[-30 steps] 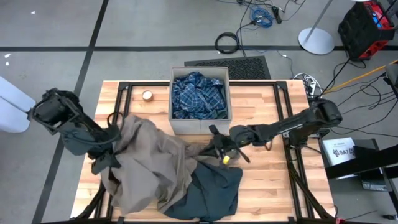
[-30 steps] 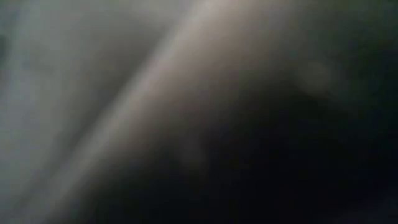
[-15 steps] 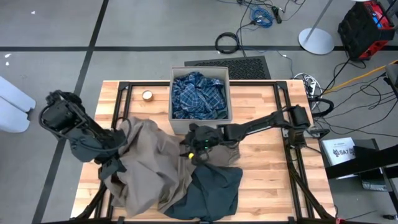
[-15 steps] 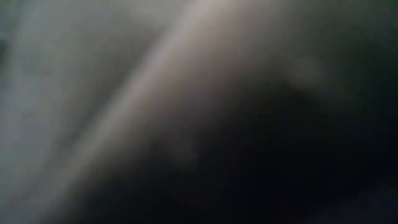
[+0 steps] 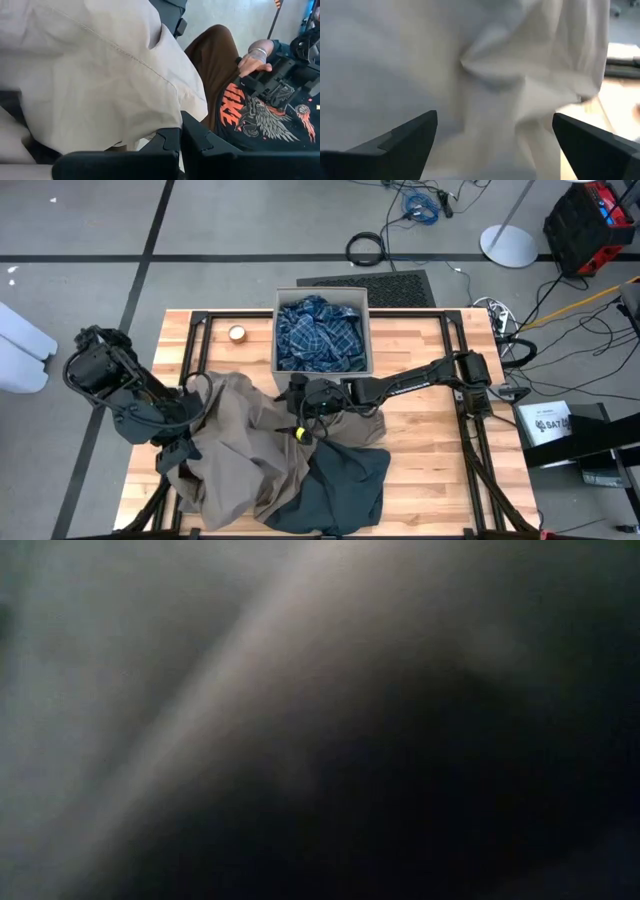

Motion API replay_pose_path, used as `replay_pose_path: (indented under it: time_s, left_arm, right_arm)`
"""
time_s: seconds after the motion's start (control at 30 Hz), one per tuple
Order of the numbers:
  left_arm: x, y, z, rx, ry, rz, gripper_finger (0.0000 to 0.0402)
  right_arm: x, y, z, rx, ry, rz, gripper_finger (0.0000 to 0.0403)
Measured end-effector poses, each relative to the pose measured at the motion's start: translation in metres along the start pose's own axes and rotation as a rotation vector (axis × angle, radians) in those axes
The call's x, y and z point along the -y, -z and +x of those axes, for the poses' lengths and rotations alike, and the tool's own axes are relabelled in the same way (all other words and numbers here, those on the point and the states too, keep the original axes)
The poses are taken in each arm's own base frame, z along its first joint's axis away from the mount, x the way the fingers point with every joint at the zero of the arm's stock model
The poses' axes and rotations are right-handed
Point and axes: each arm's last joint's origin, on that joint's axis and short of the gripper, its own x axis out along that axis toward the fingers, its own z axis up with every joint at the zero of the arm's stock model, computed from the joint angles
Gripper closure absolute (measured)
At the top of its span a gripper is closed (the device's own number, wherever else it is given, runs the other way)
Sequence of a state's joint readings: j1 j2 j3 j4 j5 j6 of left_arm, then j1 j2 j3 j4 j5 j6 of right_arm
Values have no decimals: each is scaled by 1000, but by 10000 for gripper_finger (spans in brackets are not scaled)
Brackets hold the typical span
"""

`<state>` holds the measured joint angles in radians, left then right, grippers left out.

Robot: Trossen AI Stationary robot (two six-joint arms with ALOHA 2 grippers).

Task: Sort clothes
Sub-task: Put the brown jacket into the laundry bin

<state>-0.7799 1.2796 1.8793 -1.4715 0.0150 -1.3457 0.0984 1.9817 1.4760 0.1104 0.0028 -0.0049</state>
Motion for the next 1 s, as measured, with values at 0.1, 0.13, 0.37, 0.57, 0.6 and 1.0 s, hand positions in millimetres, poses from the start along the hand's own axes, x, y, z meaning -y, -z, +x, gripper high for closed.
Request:
replay_pose_path:
  time_s: [0.1,0.13,0.37,0.57,0.6,1.0]
  left_arm:
    - [1,0,1,0,-4,1,401]
    - [1,0,2,0,-5,1,401]
    - [9,-3,5,50,49,102,401]
    - [23,-6,12,89,123,216,401]
    - [26,-6,13,96,143,244,401]
    - [45,-8,15,205,263,656,401]
  right_arm:
    - [2,8,5,-26,26,-4,47]
    - [3,9,5,-41,35,-5,63]
    - [9,26,18,-86,39,31,239]
    - [-4,19,14,-57,-8,18,390]
    - [-8,15,9,-63,-18,17,393]
    - [-66,-117,-175,59,17,-153,403]
